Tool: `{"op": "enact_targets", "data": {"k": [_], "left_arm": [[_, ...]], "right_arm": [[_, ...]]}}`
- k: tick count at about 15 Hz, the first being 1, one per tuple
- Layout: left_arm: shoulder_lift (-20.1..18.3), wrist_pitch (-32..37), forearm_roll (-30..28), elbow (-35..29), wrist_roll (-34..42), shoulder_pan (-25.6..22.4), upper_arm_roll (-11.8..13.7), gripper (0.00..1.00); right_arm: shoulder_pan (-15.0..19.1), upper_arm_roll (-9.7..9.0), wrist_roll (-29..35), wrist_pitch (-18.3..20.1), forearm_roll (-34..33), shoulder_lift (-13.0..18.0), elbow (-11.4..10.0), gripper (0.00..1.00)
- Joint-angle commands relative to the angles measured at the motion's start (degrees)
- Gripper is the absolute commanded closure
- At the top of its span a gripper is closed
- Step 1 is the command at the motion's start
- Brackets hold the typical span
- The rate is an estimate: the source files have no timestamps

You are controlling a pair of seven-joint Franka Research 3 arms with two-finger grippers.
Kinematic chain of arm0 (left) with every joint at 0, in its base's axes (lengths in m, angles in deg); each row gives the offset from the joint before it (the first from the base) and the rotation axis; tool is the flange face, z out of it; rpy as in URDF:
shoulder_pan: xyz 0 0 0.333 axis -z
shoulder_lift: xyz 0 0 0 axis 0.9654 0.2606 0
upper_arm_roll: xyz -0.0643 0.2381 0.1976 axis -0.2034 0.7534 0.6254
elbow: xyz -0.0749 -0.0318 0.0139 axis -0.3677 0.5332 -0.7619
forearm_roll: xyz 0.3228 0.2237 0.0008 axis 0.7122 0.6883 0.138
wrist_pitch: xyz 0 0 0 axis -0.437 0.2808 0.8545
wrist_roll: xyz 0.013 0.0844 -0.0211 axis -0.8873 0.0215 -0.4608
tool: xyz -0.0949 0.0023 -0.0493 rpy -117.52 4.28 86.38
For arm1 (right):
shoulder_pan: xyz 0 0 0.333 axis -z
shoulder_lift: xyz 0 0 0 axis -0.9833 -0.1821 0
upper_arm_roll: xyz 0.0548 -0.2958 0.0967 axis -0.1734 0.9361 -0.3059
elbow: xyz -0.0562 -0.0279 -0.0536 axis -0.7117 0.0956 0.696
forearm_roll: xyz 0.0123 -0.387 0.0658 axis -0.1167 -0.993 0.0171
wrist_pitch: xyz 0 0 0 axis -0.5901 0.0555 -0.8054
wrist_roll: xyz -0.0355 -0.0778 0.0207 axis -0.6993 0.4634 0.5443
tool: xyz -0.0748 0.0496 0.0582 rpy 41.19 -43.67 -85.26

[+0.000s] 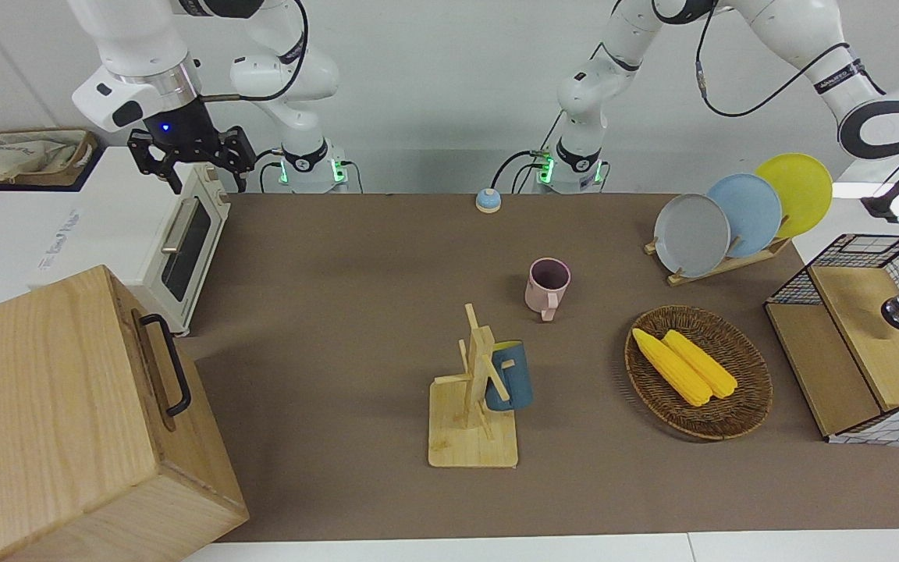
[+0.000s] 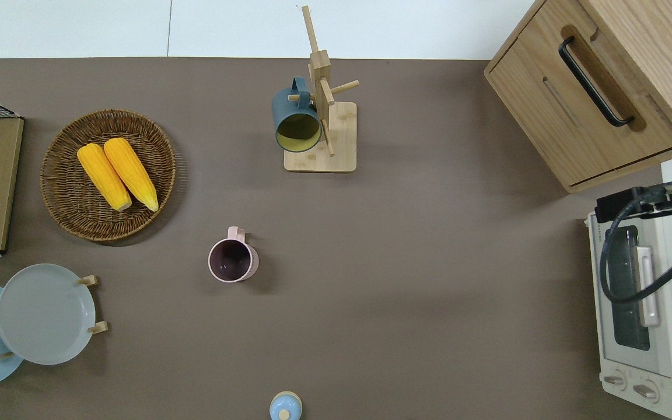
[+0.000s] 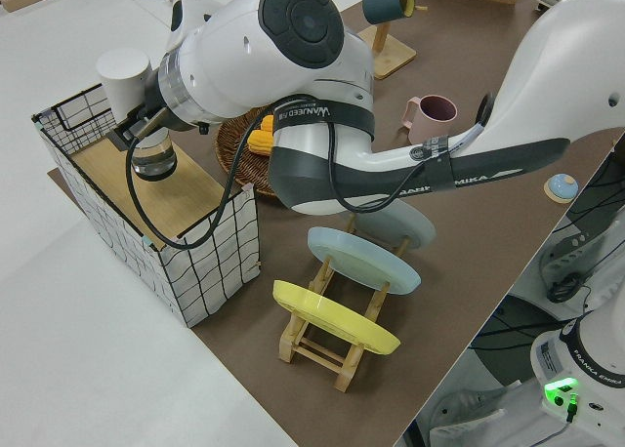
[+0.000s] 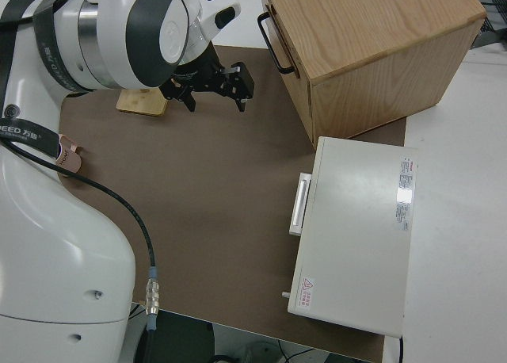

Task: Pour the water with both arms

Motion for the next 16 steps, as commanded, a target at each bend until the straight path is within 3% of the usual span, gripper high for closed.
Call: {"op": "enact_targets", "data": {"k": [1, 8, 14, 15, 16], "left_arm": [[0.32, -1.98, -3.68, -0.19, 4.46, -0.28, -0.67, 0.98], [1.55, -1.98, -10.45, -1.41, 12.37, -0.89, -0.67, 0.98], [2.52, -2.42, -12.31, -2.74, 16.16, -1.34, -0.67, 0.96], [2.52, -2.51, -12.22, -2.82, 16.16, -1.34, -0.67, 0.92], [2.52, -2.51, -12.22, -2.83, 16.25, -1.34, -0.58, 0.62]], "right_arm": [[0.01, 0.1, -1.13, 0.06, 0.01, 0.38, -0.02, 0.011], [0.01, 0.1, -1.13, 0.06, 0.01, 0.38, -0.02, 0.011], [0.01, 0.1, -1.13, 0.06, 0.01, 0.38, -0.02, 0.011], [0.01, 0.1, -1.13, -0.02, 0.01, 0.38, -0.02, 0.011], [0.01, 0.1, -1.13, -0.02, 0.01, 0.38, -0.02, 0.011]]}}
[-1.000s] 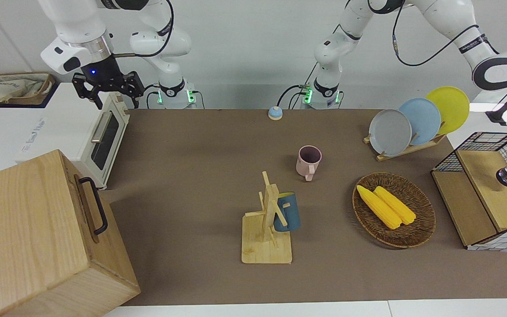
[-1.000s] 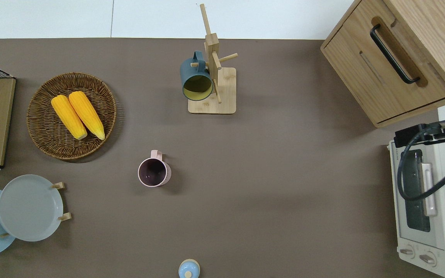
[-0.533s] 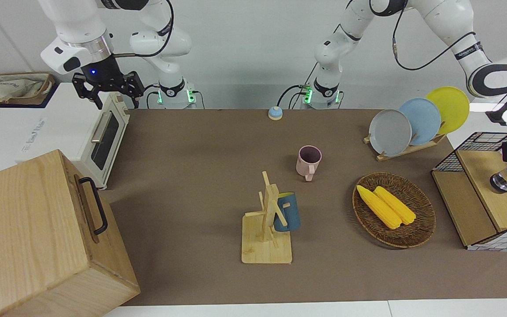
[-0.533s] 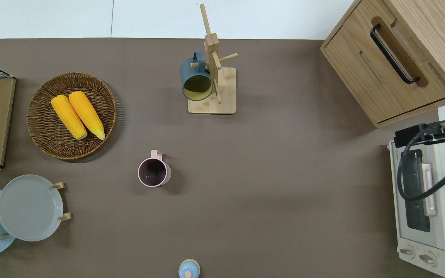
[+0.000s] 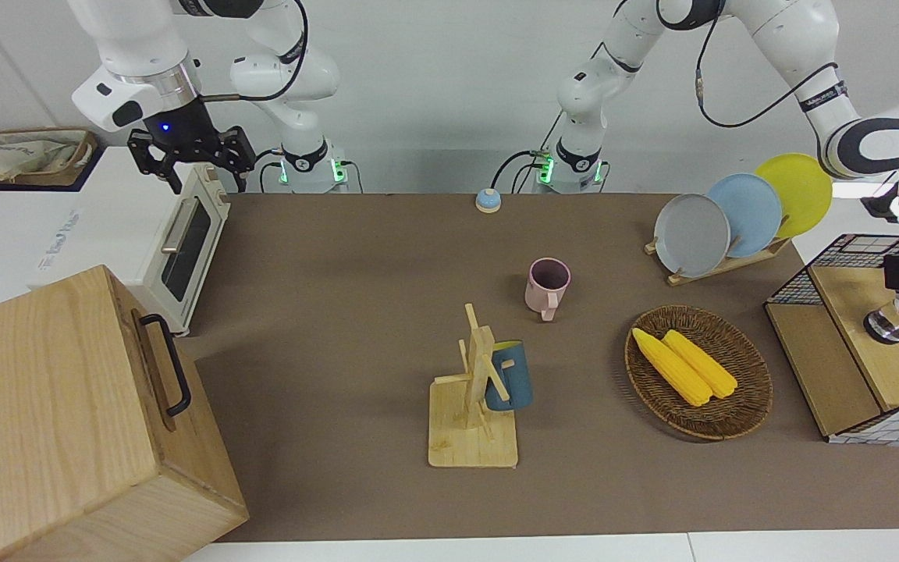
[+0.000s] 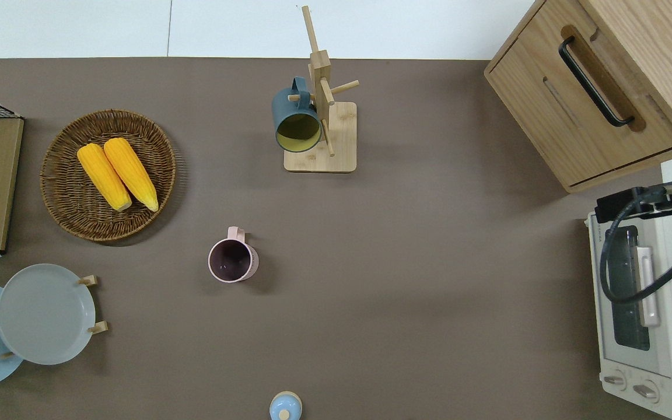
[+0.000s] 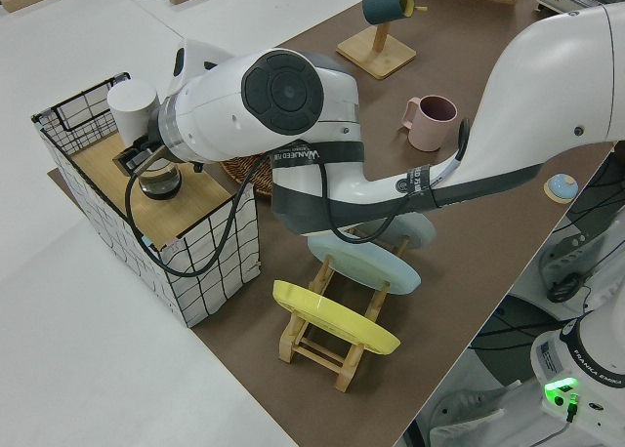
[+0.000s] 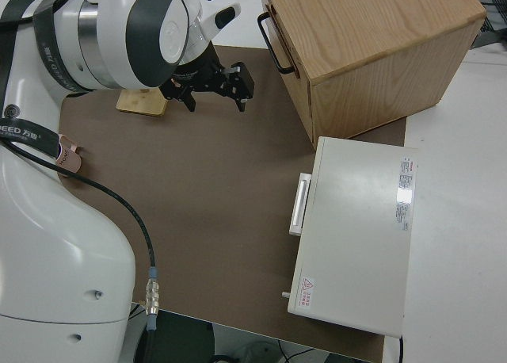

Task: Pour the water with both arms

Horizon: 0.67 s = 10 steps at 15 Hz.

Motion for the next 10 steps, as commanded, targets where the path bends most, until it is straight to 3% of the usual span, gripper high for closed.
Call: {"op": "enact_targets", "data": {"k": [1, 2, 7, 10], "left_arm": [[0.21, -2.16, -1.11, -1.71, 2.58, -0.87, -0.45, 0.08], [0.21, -2.07, -1.11, -1.71, 2.57, -0.87, -0.45, 0.0], [-0.41, -1.9, -0.85, -1.1, 1.26, -0.87, -0.28, 0.0], [-1.46, -1.19, 1.17, -1.01, -4.61, -0.52, -0.19, 0.0]], "right_arm": [[0.09, 0.1, -1.13, -0.02, 0.01, 0.38, -0.02, 0.011], [0.01, 0.1, -1.13, 0.06, 0.01, 0.38, -0.02, 0.011], [0.01, 0.1, -1.13, 0.06, 0.01, 0.38, -0.02, 0.011], [0.01, 0.1, -1.13, 0.06, 0.01, 0.38, -0.02, 0.011]]}}
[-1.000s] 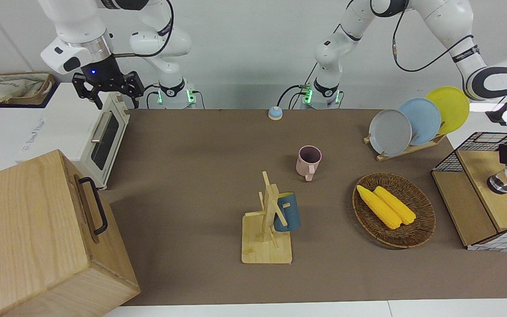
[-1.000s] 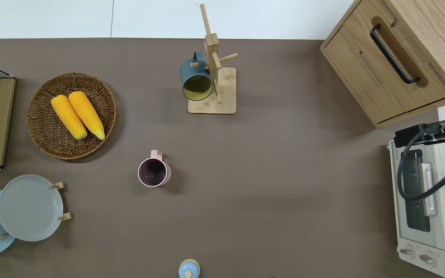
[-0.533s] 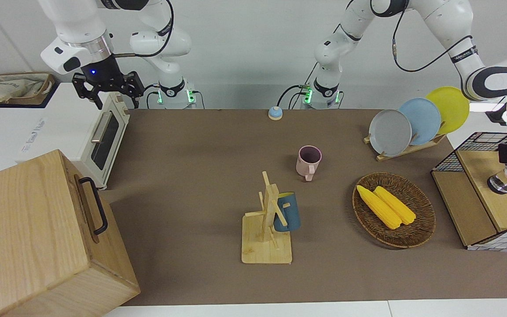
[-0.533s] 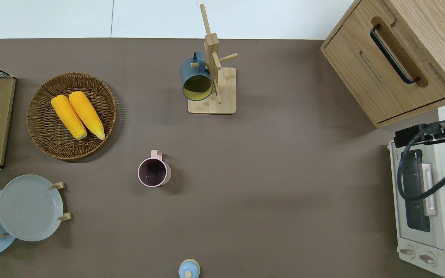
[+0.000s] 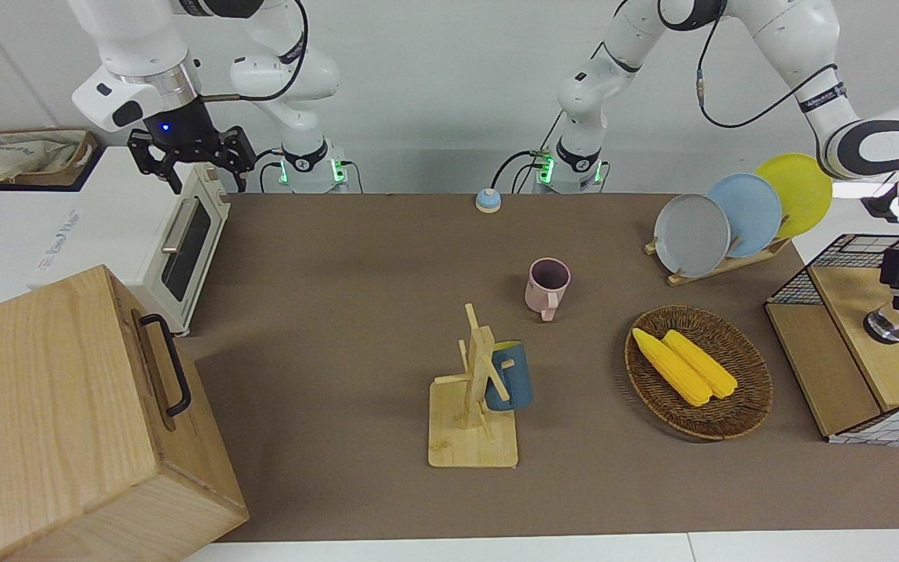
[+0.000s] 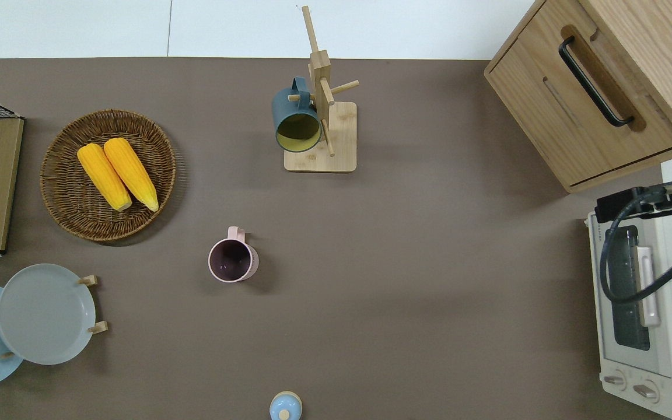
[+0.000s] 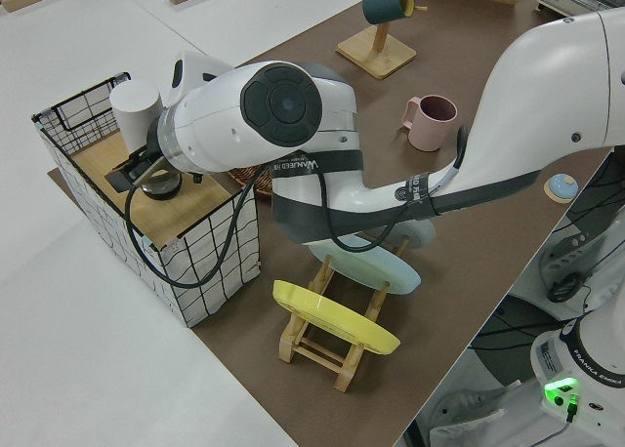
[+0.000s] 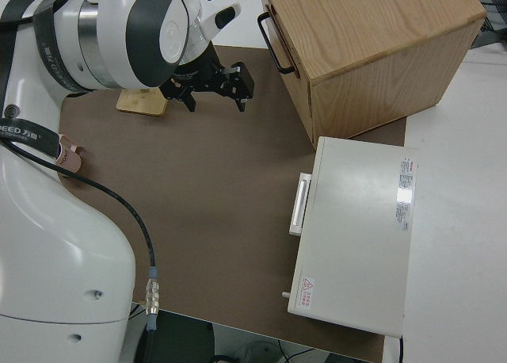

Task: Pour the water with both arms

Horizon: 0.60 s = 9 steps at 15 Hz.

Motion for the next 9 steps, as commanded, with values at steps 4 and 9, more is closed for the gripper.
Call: {"op": "enact_targets", "data": {"k": [4, 9], "left_arm": [[-2.52, 1.81, 9.72, -0.36, -13.26, 0.29, -0.31, 0.0], [-4.81, 14.1, 22.64, 3.5, -21.62, -0.59, -0.14, 0.0]], "right_arm": [[0.01, 0.1, -1.13, 0.06, 0.01, 0.38, -0.02, 0.011], [0.01, 0.1, -1.13, 0.06, 0.01, 0.38, -0.02, 0.011]]}}
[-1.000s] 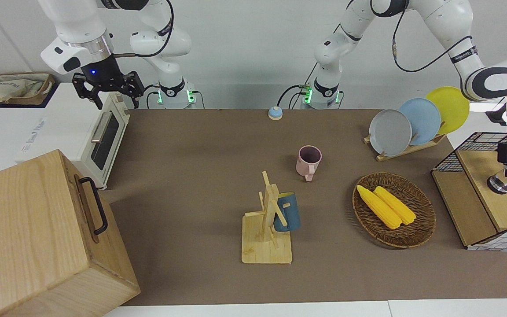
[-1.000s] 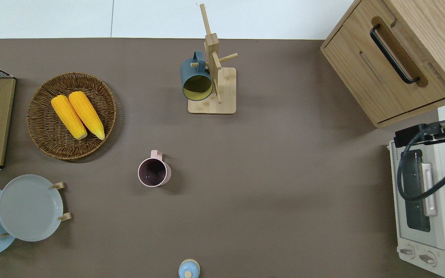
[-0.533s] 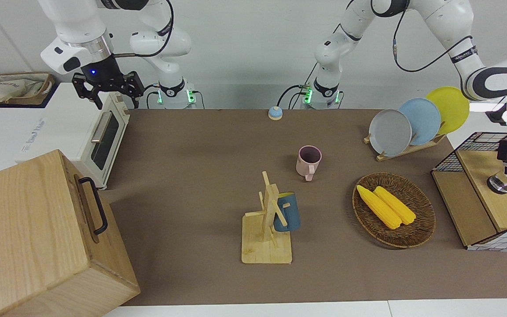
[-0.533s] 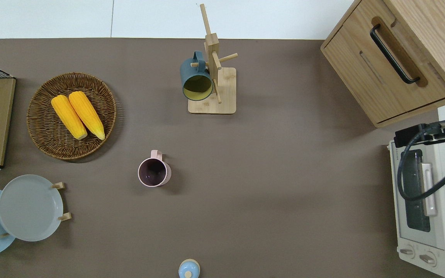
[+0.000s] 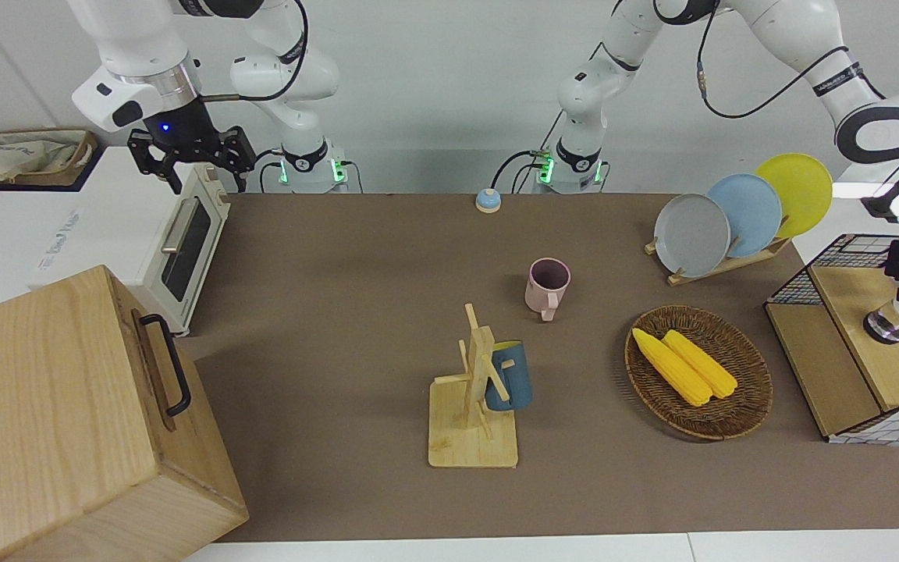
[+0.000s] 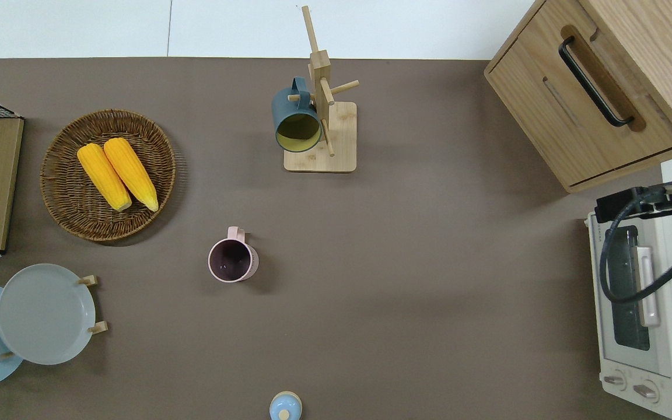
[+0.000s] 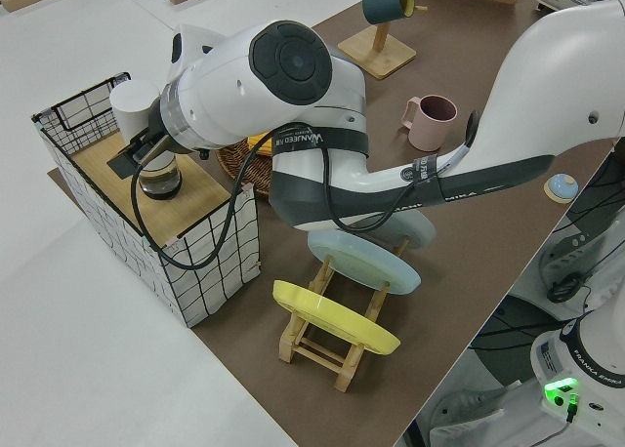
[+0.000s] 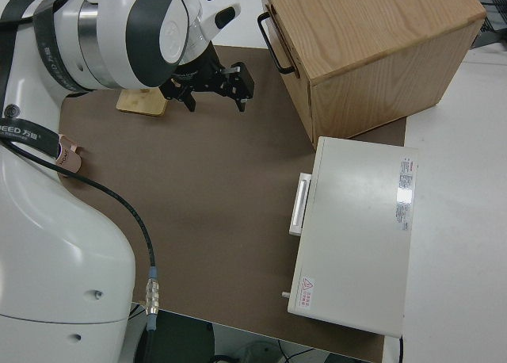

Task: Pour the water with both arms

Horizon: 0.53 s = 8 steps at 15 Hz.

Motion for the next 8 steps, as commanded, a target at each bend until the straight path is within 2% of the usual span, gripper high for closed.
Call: {"op": "enact_targets", "data": {"k": [1, 5, 8], "left_arm": [[-2.24, 10.57, 8.97, 3.25, -6.77, -0.6, 0.22, 0.0], [-2.86, 23.67, 20.05, 8.17, -10.47, -0.51, 0.22, 0.0], [-3.64, 30.01, 22.62, 9.67, -13.02, 0.1, 0.04, 0.0]], "right_arm": [[0.01, 0.1, -1.13, -0.02, 0.01, 0.38, -0.02, 0.011], [0.01, 0.1, -1.13, 0.06, 0.01, 0.38, -0.02, 0.011], [0.01, 0.1, -1.13, 0.06, 0.01, 0.38, -0.02, 0.011]]}}
